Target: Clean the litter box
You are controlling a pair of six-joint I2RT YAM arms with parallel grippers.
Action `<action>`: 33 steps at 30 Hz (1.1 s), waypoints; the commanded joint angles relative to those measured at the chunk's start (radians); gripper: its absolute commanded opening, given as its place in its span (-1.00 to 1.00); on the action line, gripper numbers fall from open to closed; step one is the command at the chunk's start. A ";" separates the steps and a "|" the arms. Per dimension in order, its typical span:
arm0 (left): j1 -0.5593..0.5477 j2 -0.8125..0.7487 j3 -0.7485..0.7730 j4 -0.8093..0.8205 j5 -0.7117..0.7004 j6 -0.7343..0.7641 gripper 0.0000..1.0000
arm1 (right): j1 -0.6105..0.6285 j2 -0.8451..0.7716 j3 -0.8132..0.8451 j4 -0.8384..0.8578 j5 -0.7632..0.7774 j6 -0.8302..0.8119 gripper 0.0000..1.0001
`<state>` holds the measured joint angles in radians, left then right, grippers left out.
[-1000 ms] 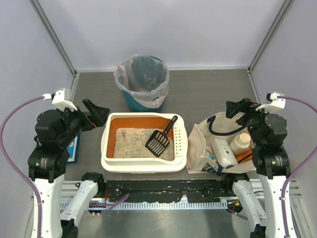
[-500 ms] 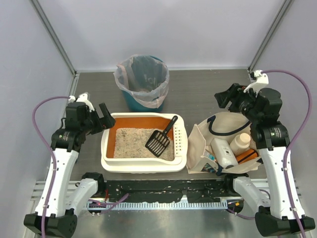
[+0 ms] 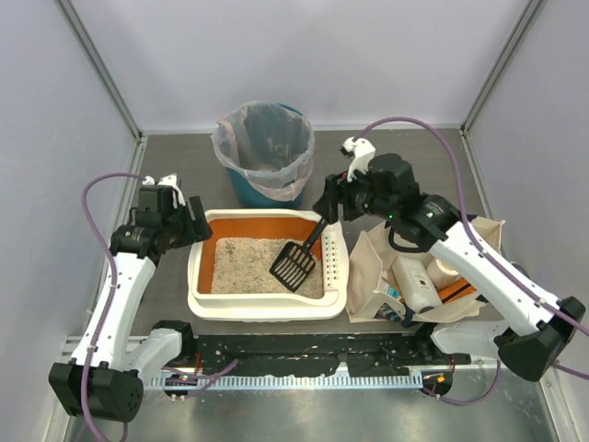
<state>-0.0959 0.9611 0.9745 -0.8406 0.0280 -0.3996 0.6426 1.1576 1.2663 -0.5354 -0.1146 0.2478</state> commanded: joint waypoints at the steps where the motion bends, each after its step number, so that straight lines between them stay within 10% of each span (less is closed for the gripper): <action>1: 0.002 0.040 -0.005 0.067 -0.002 0.065 0.44 | 0.078 0.046 0.013 0.037 0.078 -0.028 0.38; 8: 0.002 0.113 -0.022 0.118 -0.020 0.088 -0.03 | 0.068 0.139 -0.071 0.074 0.185 -0.005 0.56; 18: -0.021 0.182 -0.022 0.241 0.049 0.134 -0.65 | -0.052 0.166 -0.179 0.179 -0.058 0.018 0.42; 33: -0.110 0.311 0.053 0.267 0.009 0.214 -0.77 | -0.132 0.217 -0.260 0.259 -0.114 0.038 0.14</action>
<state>-0.1764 1.2499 1.0321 -0.6395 0.0299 -0.1802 0.5083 1.3792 1.0176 -0.3595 -0.2092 0.2760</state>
